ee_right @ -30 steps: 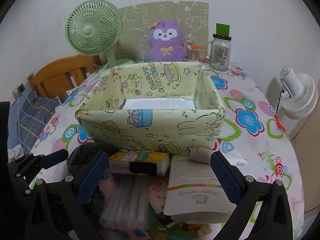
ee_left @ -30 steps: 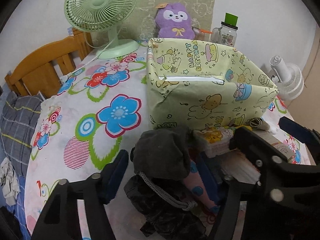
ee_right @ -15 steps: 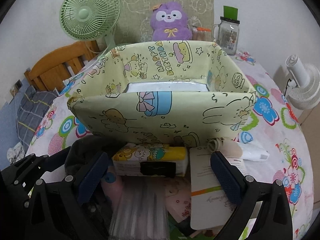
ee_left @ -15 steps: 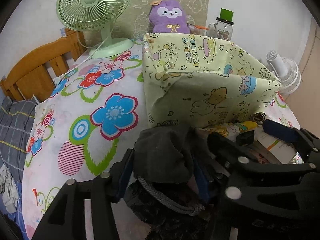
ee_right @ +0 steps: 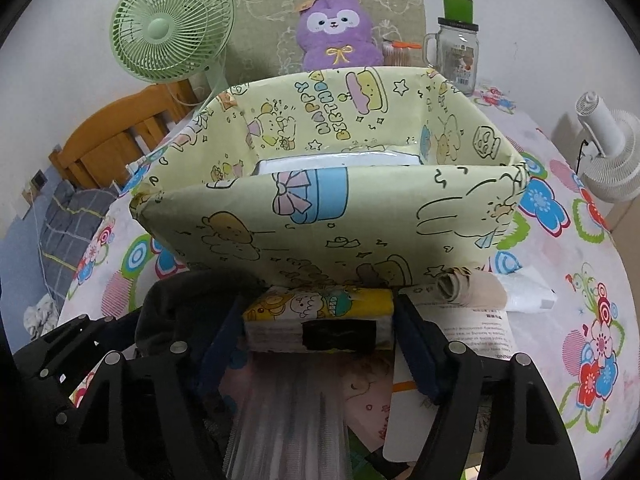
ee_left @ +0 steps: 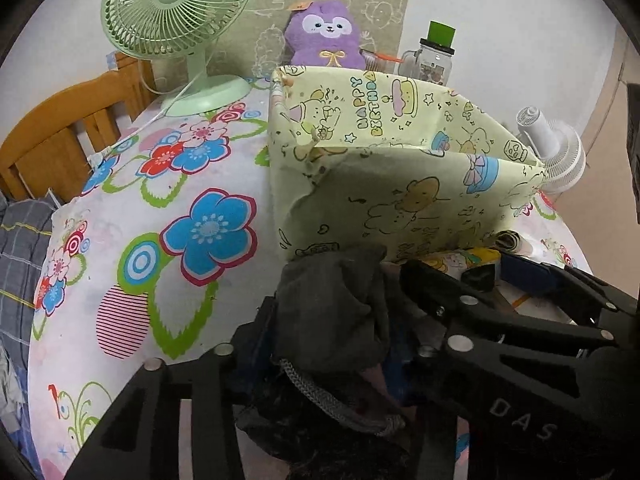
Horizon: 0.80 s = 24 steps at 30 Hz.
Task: Organize soft objects
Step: 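Grasp the dark grey cloth with the left tool while the right tool grasps the yellow tissue pack, then lift the cloth with the left tool while the right tool carries the tissue pack over the box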
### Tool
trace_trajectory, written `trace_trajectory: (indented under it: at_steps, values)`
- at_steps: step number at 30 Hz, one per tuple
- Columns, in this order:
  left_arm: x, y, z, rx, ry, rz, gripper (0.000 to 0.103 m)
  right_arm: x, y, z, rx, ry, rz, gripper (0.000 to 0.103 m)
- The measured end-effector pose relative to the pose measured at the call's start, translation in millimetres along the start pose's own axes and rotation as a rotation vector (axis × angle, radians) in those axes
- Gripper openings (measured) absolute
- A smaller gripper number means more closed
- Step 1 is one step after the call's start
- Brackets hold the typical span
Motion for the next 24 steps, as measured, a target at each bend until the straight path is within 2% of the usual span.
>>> trace_trajectory:
  at_steps: [7, 24]
  values:
    - [5, 14, 2, 0.014, -0.001, 0.021, 0.042, 4, 15, 1, 0.018, -0.017, 0.025, 0.076]
    - [18, 56, 31, 0.019, -0.014, 0.081, 0.042, 20, 72, 13, 0.009, 0.001, 0.114, 0.076]
Point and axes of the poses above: each gripper's, at about its wrist camera, not at the fingertips, and y roughly against the way its jaws point, z to its right, x to its top, the point moved 5 cm from there along -y, roughly the way its jaws point, and after that the axes turned 15 degrees about z, right-handed, at the moved point
